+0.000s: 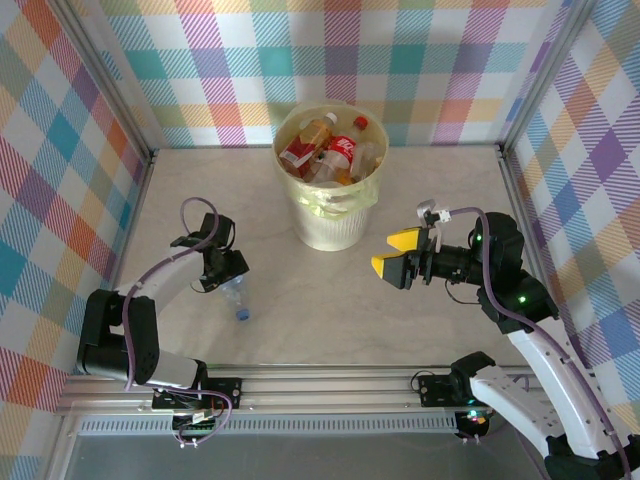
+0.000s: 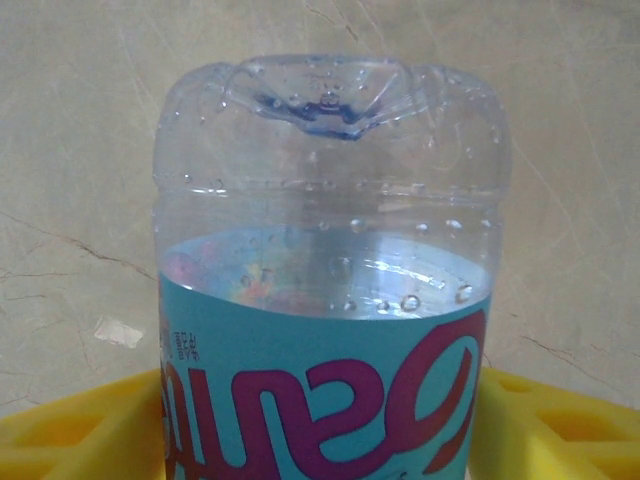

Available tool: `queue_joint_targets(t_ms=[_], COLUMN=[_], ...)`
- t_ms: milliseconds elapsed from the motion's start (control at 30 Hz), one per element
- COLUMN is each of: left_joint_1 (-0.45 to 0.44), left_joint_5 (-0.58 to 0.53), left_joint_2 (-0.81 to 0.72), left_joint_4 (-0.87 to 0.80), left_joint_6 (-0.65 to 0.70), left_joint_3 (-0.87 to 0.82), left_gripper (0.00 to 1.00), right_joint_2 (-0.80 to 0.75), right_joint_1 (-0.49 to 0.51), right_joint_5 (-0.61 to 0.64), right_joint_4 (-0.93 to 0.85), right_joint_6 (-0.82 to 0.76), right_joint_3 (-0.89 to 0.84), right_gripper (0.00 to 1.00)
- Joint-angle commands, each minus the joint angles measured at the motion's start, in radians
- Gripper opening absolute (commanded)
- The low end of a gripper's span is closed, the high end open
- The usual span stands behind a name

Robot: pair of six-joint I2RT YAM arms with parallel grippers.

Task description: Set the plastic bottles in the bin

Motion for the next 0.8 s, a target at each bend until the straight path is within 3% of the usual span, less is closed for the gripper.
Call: queue_joint_targets(t_ms=[0,367,767], left_joint_1=[0.019,0.021,0.021], left_joint_5=[0.019,0.056,0.167], left_joint_2=[-0.040,-0.203,-0.143], left_joint_4=[-0.030,-0.108,-0.156], left_joint_6=[0.017,0.085,0.263], left_joint_3=[0.024,0.198,0.637], left_gripper=[0.68,0.66,0.64], right_joint_2=[-0.010,-0.024,-0.050], right_joint_1=[0.005,0.005,0.005], right_joint_5=[-0.006,0.012,0.003], right_joint_4=[0.028,0.039,0.046], right_joint_6=[-0.009,-0.022,-0.030], right_joint_3=[-0.003,-0.002,-0.002], right_gripper=[1.00,1.00,1.00])
